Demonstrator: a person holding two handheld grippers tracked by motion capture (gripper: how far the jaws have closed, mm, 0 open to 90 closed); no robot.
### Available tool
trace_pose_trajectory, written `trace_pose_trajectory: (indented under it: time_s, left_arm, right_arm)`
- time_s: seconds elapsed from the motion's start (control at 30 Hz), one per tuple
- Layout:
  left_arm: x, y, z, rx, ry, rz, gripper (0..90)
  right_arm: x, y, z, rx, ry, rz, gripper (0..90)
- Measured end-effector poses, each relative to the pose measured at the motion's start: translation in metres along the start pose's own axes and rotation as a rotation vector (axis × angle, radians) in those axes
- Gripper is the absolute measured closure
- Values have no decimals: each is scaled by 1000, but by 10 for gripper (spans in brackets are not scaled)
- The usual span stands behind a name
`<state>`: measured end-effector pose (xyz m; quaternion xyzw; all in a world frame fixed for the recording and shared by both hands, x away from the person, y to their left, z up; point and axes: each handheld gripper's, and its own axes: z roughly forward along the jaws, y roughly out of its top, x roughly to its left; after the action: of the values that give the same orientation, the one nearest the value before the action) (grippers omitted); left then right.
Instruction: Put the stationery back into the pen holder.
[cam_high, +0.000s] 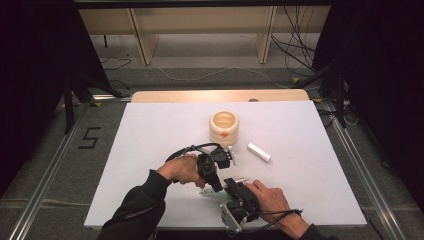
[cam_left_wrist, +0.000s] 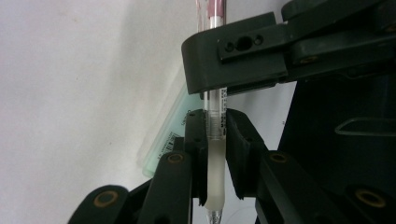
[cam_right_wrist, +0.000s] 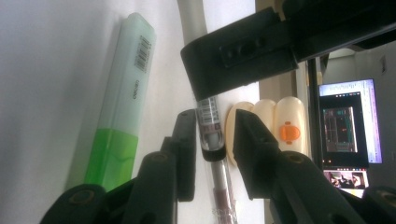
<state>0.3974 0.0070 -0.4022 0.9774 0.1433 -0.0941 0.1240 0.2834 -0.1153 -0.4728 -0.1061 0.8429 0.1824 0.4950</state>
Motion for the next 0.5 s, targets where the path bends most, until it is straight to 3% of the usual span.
trace_pose_trajectory:
  time_s: [0.5]
  left_arm:
    - [1, 0, 0, -1, -22, -30, 787]
  right_arm:
    - [3, 0, 0, 10, 12, -65, 792]
